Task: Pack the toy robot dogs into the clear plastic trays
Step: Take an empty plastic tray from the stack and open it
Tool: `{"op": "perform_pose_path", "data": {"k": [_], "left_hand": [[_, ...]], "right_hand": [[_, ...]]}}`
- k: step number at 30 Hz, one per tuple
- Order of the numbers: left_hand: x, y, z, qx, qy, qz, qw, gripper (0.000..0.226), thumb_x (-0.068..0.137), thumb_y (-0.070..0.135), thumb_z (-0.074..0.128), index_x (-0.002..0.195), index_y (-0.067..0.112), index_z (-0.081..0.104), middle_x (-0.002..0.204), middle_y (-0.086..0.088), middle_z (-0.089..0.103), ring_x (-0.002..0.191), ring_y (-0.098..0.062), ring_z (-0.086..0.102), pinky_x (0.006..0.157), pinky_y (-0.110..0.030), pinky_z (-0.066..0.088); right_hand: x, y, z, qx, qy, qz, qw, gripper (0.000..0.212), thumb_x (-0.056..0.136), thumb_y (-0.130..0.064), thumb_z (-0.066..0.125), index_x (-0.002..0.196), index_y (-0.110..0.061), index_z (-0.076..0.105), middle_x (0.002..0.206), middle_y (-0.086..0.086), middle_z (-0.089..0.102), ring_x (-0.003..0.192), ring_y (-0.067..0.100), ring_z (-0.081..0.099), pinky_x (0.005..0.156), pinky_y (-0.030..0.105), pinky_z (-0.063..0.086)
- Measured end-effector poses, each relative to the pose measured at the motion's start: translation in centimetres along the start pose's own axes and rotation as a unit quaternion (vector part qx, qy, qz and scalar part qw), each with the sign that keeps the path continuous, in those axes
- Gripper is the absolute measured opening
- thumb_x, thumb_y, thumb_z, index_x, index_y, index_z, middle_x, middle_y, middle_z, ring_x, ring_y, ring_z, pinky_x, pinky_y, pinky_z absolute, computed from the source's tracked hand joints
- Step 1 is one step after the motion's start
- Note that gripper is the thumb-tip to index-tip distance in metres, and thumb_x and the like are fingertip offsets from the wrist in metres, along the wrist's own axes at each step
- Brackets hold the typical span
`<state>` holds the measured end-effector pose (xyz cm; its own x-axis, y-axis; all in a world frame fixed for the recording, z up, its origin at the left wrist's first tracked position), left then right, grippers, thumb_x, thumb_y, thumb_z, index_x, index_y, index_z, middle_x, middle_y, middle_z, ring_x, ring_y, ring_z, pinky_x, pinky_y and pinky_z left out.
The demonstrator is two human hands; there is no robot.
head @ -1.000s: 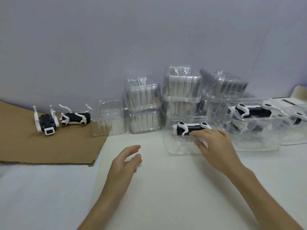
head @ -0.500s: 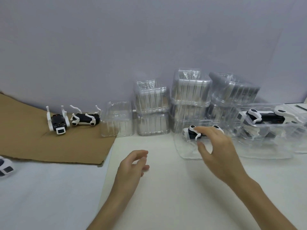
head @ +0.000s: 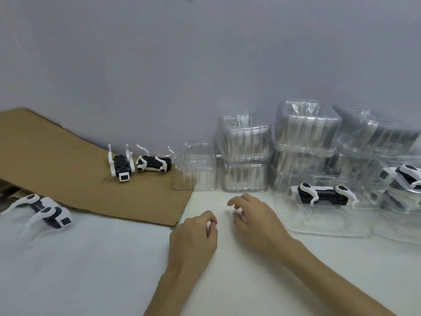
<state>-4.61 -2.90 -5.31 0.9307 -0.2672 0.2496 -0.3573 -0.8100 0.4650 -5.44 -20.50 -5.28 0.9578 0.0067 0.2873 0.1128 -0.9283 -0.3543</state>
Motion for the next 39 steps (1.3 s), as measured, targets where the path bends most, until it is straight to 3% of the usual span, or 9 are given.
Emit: {"op": "perform_pose_path", "data": {"k": [4, 9, 17, 22, 24, 26, 29, 34, 39], "left_hand": [[0.4, -1.0, -0.1, -0.011, 0.019, -0.019, 1.0, 0.014, 0.097, 0.029, 0.049, 0.099, 0.031, 0.063, 0.067, 0.009, 0.053, 0.075, -0.013, 0.057, 0.071, -0.032, 0.05], [0.7, -1.6, 0.5, -0.029, 0.033, -0.007, 0.999, 0.011, 0.094, 0.027, 0.052, 0.097, 0.031, 0.062, 0.064, 0.013, 0.05, 0.067, -0.009, 0.051, 0.064, -0.027, 0.045], [1.9, -2.9, 0.8, -0.189, 0.045, -0.076, 0.978, 0.016, 0.092, 0.023, 0.057, 0.082, 0.033, 0.065, 0.059, 0.009, 0.054, 0.055, -0.009, 0.049, 0.053, -0.024, 0.034], [2.8, -3.2, -1.8, -0.578, 0.148, -0.216, 0.773, 0.027, 0.102, 0.028, 0.053, 0.086, 0.011, 0.066, 0.06, -0.001, 0.05, 0.044, -0.012, 0.04, 0.04, -0.022, 0.031], [2.6, -3.0, -3.6, -0.707, 0.106, -0.217, 0.664, 0.04, 0.102, 0.042, 0.045, 0.091, 0.009, 0.064, 0.065, -0.003, 0.053, 0.047, -0.013, 0.046, 0.044, -0.022, 0.037], [2.1, -2.4, -5.3, -0.758, 0.021, -0.158, 0.632, 0.05, 0.101, 0.052, 0.041, 0.098, 0.009, 0.066, 0.076, -0.006, 0.062, 0.058, -0.015, 0.056, 0.052, -0.024, 0.047], [1.3, -0.8, -6.5, -0.747, -0.051, -0.074, 0.659, 0.049, 0.1, 0.048, 0.046, 0.109, 0.006, 0.069, 0.094, -0.011, 0.07, 0.08, -0.021, 0.065, 0.065, -0.03, 0.056], [-0.1, 2.3, -5.6, -0.685, -0.136, -0.009, 0.715, 0.04, 0.089, 0.051, 0.065, 0.105, 0.015, 0.077, 0.086, -0.011, 0.069, 0.065, -0.021, 0.063, 0.061, -0.03, 0.053], [-0.4, 2.3, -5.3, -0.641, -0.16, 0.046, 0.749, 0.056, 0.082, 0.06, 0.071, 0.121, 0.02, 0.072, 0.097, -0.006, 0.069, 0.071, -0.019, 0.062, 0.07, -0.029, 0.055]], "right_hand": [[6.7, -3.7, -0.8, 0.074, 0.088, -0.054, 0.992, 0.034, 0.099, -0.023, 0.056, 0.133, -0.024, 0.056, 0.121, -0.008, 0.06, 0.103, 0.009, 0.057, 0.082, 0.025, 0.042], [14.1, -6.3, 0.5, -0.102, 0.027, -0.085, 0.991, 0.048, 0.098, -0.03, 0.057, 0.143, -0.017, 0.047, 0.143, 0.004, 0.053, 0.13, 0.025, 0.05, 0.106, 0.042, 0.034], [15.0, -5.4, 0.8, -0.054, 0.009, -0.071, 0.996, 0.027, 0.099, -0.032, 0.056, 0.123, -0.02, 0.059, 0.116, 0.0, 0.069, 0.106, 0.023, 0.064, 0.1, 0.039, 0.033], [8.8, -6.7, -3.2, 0.286, 0.094, -0.078, 0.951, 0.008, 0.095, -0.027, 0.067, 0.1, -0.021, 0.063, 0.089, -0.014, 0.065, 0.082, 0.007, 0.06, 0.077, 0.022, 0.045], [4.3, -6.6, -4.4, 0.33, 0.102, -0.097, 0.934, 0.009, 0.095, -0.023, 0.068, 0.096, -0.028, 0.061, 0.085, -0.02, 0.063, 0.082, 0.002, 0.058, 0.074, 0.011, 0.04], [-0.2, -5.9, -4.8, 0.334, 0.091, -0.105, 0.932, 0.013, 0.094, -0.027, 0.067, 0.1, -0.036, 0.059, 0.09, -0.021, 0.064, 0.089, 0.003, 0.06, 0.078, 0.009, 0.039], [-5.3, -4.4, -4.3, 0.32, 0.079, -0.084, 0.94, 0.015, 0.092, -0.042, 0.065, 0.105, -0.039, 0.059, 0.101, -0.015, 0.066, 0.1, 0.012, 0.06, 0.084, 0.018, 0.04], [-7.8, -2.4, -4.1, 0.254, 0.117, -0.102, 0.955, 0.03, 0.087, -0.007, 0.071, 0.111, -0.022, 0.062, 0.113, -0.011, 0.065, 0.107, 0.016, 0.061, 0.091, 0.024, 0.044], [-7.9, -1.9, -4.4, 0.222, 0.121, -0.085, 0.964, 0.034, 0.094, -0.011, 0.067, 0.118, -0.033, 0.058, 0.115, -0.015, 0.064, 0.11, 0.013, 0.06, 0.093, 0.024, 0.043]]}}
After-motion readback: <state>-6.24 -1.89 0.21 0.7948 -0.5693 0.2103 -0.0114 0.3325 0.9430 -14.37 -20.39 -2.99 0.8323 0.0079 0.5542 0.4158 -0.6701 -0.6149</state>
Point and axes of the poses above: each hand's wrist, its own x-axis towards the middle knuckle, its own z-axis out of the palm, y = z × x, the point moved 1 cm from there along x, towards the middle knuckle
